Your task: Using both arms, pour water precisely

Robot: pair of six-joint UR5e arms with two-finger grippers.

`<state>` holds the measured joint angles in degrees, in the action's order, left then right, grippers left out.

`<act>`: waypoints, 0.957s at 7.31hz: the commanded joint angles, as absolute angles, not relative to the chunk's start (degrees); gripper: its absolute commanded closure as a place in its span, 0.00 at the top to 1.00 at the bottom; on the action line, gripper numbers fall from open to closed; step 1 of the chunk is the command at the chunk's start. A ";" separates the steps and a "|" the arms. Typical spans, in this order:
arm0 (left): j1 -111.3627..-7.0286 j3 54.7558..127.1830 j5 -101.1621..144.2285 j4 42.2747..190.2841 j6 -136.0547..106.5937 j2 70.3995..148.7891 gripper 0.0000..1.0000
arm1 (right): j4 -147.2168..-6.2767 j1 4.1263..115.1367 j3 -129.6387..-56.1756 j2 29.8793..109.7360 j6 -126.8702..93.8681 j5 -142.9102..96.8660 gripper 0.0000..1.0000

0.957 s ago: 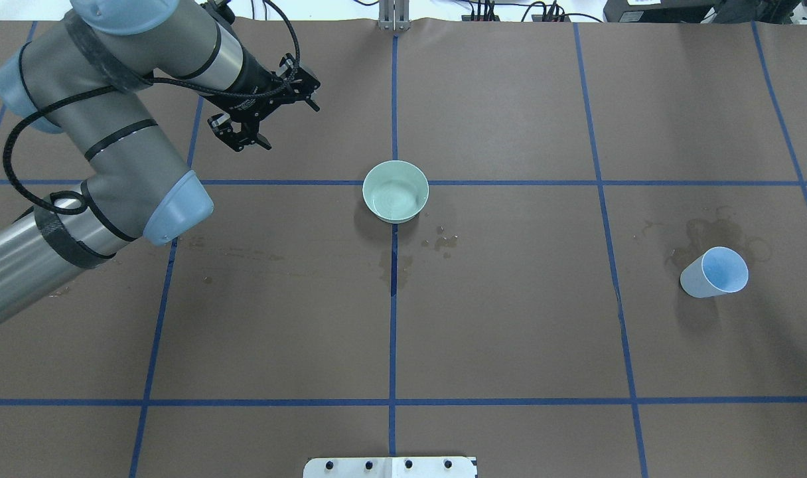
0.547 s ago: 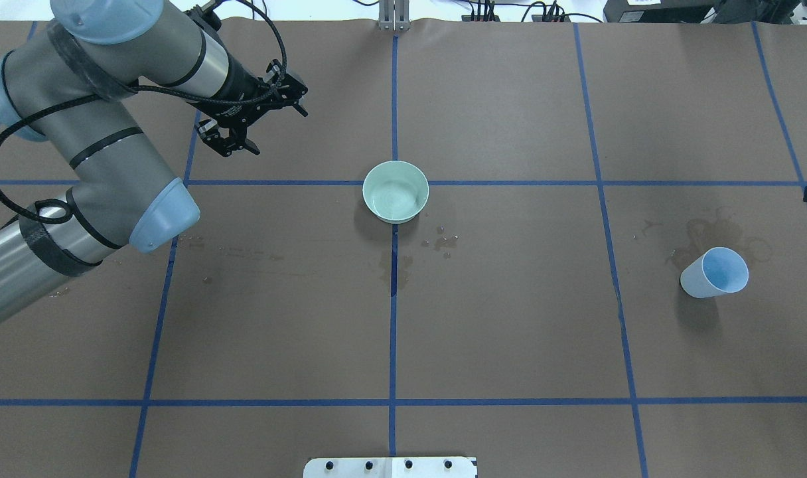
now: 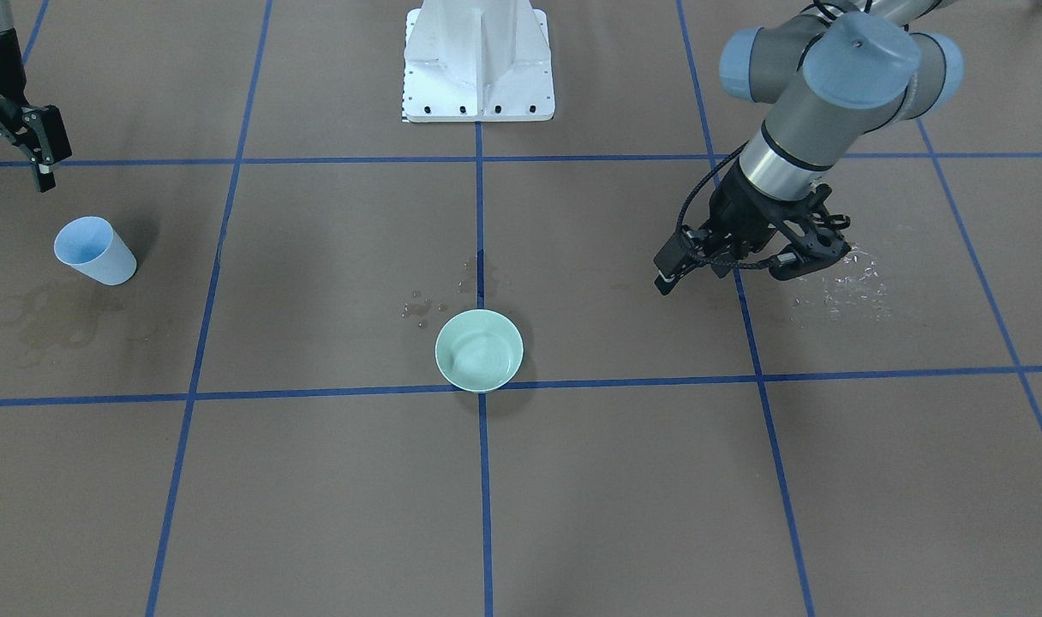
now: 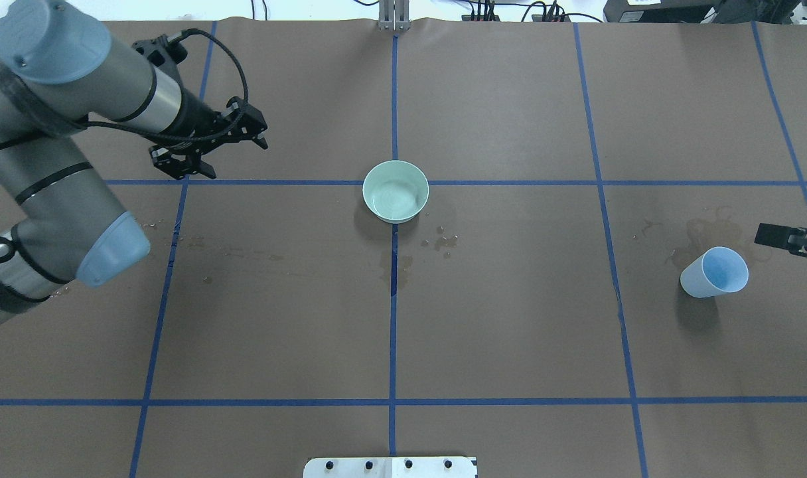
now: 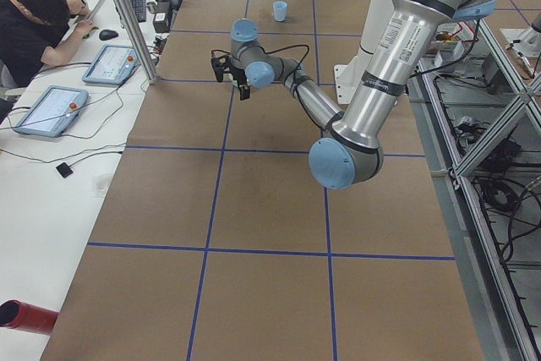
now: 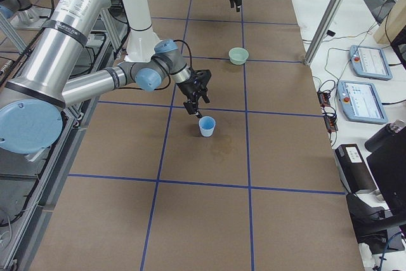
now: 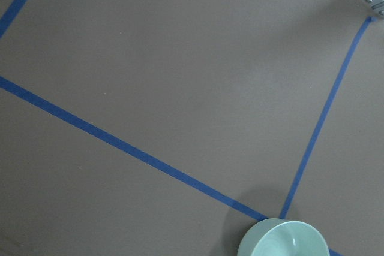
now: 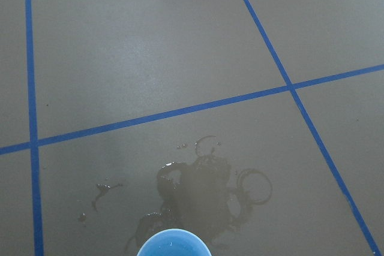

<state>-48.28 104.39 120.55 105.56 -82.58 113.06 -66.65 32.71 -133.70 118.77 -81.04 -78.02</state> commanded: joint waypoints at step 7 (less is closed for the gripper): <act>-47.64 104.77 120.59 105.47 -81.47 111.80 1.00 | -64.86 3.44 -119.02 118.21 -106.42 -39.31 0.99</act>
<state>-47.67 104.84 120.59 105.53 -81.41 111.73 -64.77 5.18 -120.90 118.48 -104.88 -42.05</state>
